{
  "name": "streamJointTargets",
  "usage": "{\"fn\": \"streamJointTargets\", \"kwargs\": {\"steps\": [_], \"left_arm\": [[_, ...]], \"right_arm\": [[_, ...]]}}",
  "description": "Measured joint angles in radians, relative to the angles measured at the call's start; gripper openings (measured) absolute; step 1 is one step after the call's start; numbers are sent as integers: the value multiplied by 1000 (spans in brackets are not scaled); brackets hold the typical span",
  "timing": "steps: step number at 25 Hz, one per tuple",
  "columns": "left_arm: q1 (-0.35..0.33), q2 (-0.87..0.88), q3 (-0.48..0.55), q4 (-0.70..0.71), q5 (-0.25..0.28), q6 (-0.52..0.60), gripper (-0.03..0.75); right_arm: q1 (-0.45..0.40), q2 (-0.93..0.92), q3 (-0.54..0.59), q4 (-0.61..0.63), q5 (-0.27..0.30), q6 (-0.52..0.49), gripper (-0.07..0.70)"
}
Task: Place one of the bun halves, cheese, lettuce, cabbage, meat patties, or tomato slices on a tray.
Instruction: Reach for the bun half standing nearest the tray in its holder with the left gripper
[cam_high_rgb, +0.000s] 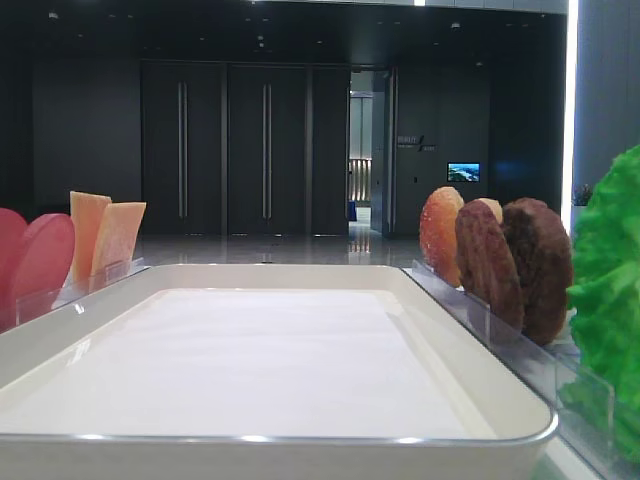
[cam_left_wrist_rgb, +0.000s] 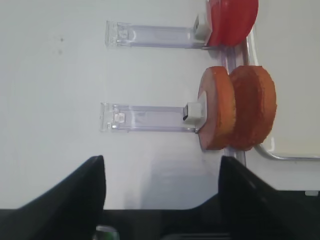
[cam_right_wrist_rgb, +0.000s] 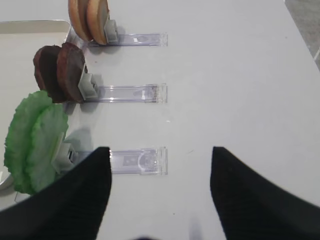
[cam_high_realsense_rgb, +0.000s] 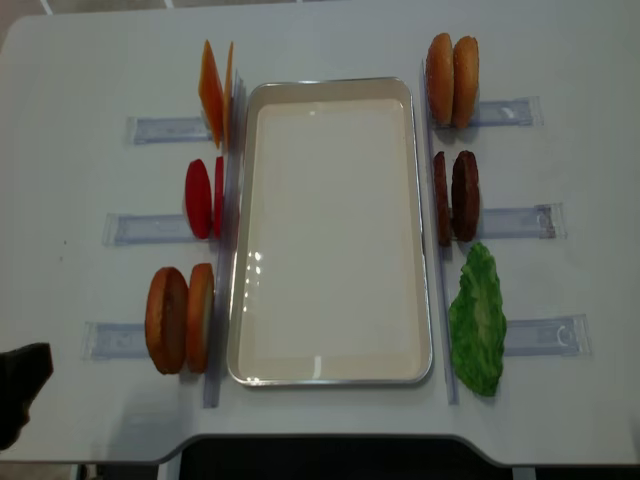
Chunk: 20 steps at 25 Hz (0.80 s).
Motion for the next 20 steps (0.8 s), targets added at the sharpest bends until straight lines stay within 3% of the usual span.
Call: {"fn": "streamJointTargets", "kwargs": {"steps": [14, 20], "left_arm": [[0, 449, -198, 26, 26, 0, 536], [0, 562, -261, 45, 37, 0, 536]], "right_arm": [[0, 0, 0, 0, 0, 0, 416], [0, 0, 0, 0, 0, 0, 416]]}}
